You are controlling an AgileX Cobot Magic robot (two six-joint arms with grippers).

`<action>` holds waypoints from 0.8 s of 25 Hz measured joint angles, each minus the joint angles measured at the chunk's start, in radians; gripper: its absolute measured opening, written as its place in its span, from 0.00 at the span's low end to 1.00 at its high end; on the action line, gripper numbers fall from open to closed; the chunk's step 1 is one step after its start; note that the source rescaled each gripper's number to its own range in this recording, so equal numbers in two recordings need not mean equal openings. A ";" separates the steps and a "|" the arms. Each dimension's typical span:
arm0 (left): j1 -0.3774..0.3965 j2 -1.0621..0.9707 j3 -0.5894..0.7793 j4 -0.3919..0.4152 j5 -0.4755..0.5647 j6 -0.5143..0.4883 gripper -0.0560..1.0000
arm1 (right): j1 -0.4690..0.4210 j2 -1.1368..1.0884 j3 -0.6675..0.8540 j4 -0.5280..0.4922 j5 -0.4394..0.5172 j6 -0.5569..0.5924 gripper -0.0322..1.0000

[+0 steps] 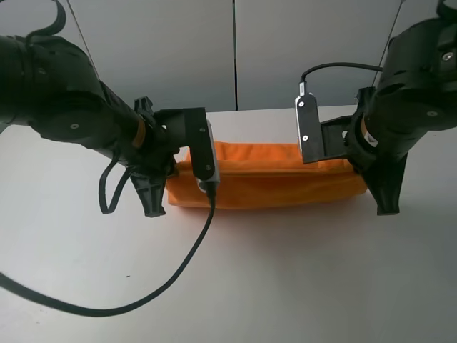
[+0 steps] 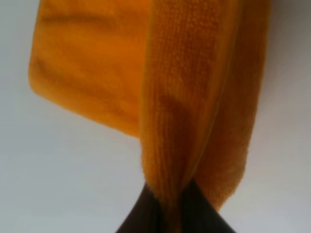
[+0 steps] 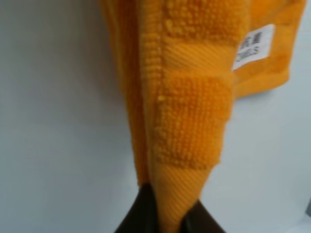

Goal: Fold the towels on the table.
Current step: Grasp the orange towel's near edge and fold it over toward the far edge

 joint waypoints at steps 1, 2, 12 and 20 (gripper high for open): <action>0.012 0.000 -0.002 0.016 -0.010 -0.023 0.05 | -0.002 0.000 -0.009 -0.011 -0.016 0.000 0.03; 0.028 0.000 0.000 0.028 -0.021 -0.039 0.05 | -0.007 0.000 -0.016 -0.019 -0.029 0.002 0.03; 0.144 0.006 -0.003 0.055 -0.187 -0.061 0.05 | -0.135 0.096 -0.081 -0.035 -0.178 0.009 0.03; 0.205 0.104 -0.090 0.073 -0.240 -0.065 0.05 | -0.215 0.154 -0.083 -0.037 -0.314 0.011 0.03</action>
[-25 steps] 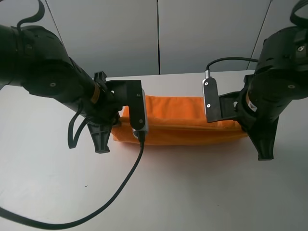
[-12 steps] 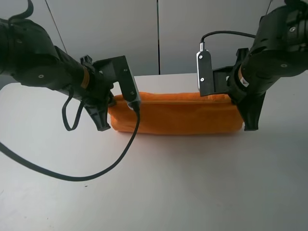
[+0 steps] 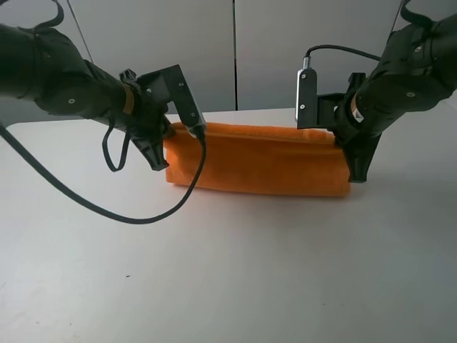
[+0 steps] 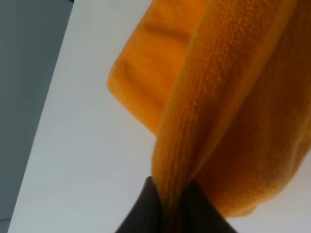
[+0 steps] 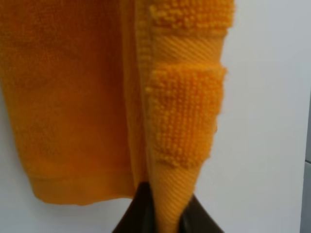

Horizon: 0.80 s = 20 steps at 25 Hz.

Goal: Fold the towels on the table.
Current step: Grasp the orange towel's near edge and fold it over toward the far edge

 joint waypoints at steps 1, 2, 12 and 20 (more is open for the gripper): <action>0.002 0.015 -0.010 0.005 -0.002 0.000 0.05 | -0.010 0.008 -0.001 -0.002 -0.013 0.002 0.03; 0.004 0.028 -0.021 0.009 -0.007 0.000 0.05 | -0.017 0.014 -0.002 -0.007 -0.026 0.004 0.03; 0.028 0.132 -0.096 0.023 -0.067 -0.016 0.05 | -0.076 0.102 -0.027 -0.047 -0.097 0.039 0.03; 0.041 0.188 -0.104 0.078 -0.114 -0.042 0.05 | -0.094 0.163 -0.052 -0.054 -0.121 0.051 0.03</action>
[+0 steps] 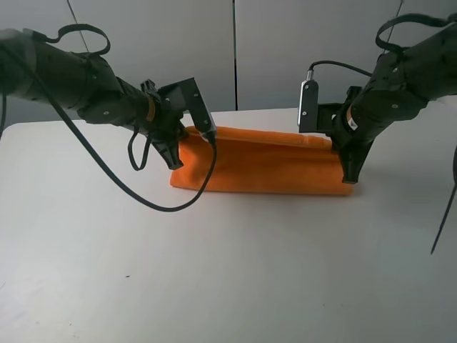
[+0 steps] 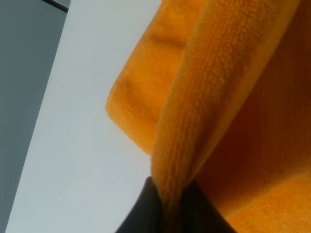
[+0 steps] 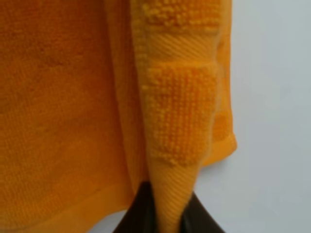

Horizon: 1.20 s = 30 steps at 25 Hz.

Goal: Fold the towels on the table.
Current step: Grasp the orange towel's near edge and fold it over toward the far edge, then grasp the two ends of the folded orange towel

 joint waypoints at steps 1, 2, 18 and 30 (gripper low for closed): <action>0.003 0.004 0.000 0.005 -0.010 -0.010 0.05 | 0.000 0.009 -0.004 -0.011 0.000 0.005 0.03; 0.006 0.010 -0.002 0.011 -0.017 -0.016 0.05 | 0.000 0.018 -0.005 -0.024 -0.002 0.013 0.03; 0.033 0.043 -0.018 0.022 -0.061 -0.028 0.10 | 0.000 0.050 -0.008 -0.051 -0.027 0.050 0.06; 0.056 0.043 -0.018 0.022 0.008 -0.028 0.99 | -0.015 0.031 -0.007 -0.243 0.045 0.264 0.91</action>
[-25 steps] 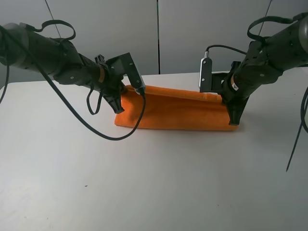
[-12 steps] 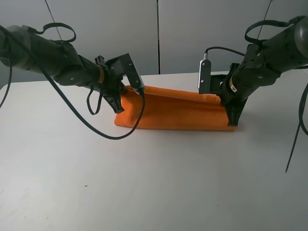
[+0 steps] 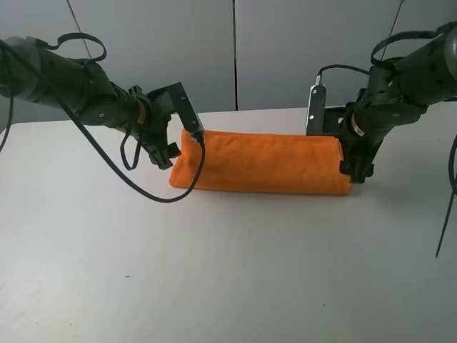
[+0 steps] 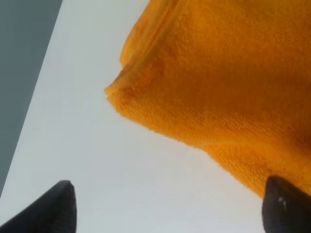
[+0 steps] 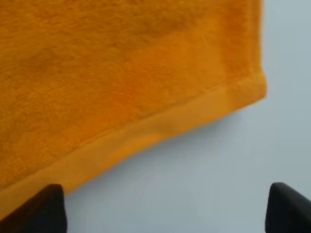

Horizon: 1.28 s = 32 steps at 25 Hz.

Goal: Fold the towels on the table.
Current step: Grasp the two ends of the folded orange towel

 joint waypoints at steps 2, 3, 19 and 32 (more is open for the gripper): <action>0.000 -0.011 0.000 0.000 0.000 -0.003 0.99 | -0.001 -0.022 0.000 -0.031 0.000 0.082 0.97; 0.000 -0.020 0.000 0.000 0.002 -0.011 0.99 | -0.001 -0.036 0.000 -0.033 0.000 0.124 0.99; 0.034 -0.051 -0.133 -0.515 0.255 -0.272 1.00 | -0.076 -0.138 -0.061 0.919 0.110 0.087 1.00; 0.040 0.143 -0.265 -0.719 0.412 -0.167 1.00 | -0.207 -0.109 -0.064 1.426 0.129 -0.200 1.00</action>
